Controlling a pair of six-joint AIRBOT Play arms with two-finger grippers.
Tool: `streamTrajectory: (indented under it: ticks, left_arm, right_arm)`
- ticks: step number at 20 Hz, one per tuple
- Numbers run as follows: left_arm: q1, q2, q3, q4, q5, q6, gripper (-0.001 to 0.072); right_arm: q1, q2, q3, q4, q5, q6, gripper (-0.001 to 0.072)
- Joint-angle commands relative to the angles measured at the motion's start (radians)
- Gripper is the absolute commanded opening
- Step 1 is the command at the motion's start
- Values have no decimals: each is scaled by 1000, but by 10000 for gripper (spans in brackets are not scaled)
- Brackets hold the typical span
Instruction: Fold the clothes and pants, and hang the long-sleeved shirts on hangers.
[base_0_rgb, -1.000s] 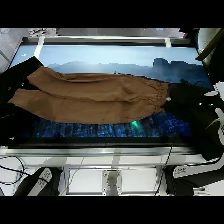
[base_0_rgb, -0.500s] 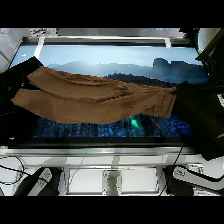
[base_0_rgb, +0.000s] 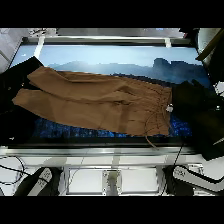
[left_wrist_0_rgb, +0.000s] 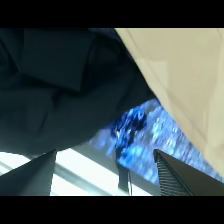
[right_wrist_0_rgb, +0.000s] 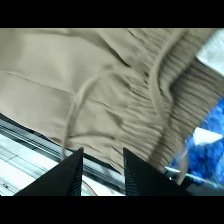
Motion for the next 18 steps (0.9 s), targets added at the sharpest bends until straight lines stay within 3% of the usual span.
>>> streamTrajectory:
  ticks: [1,5,8,11,14,18]
  left_arm:
    - [3,-7,1,3,118,-28,694]
    - [97,-121,2,-6,175,-211,694]
    - [202,-234,10,-160,190,-218,694]
    - [298,-325,43,-354,309,-215,694]
    - [333,-408,87,-502,419,-130,693]
    - [328,-597,203,-744,417,39,693]
  right_arm:
    - [-76,16,-34,-55,67,-18,263]
    - [-136,22,-148,-50,8,-29,263]
    - [-133,22,-152,12,43,-12,263]
    - [-133,22,-152,117,114,42,263]
    - [-133,37,-152,201,132,77,262]
    - [-133,82,-152,299,123,108,261]
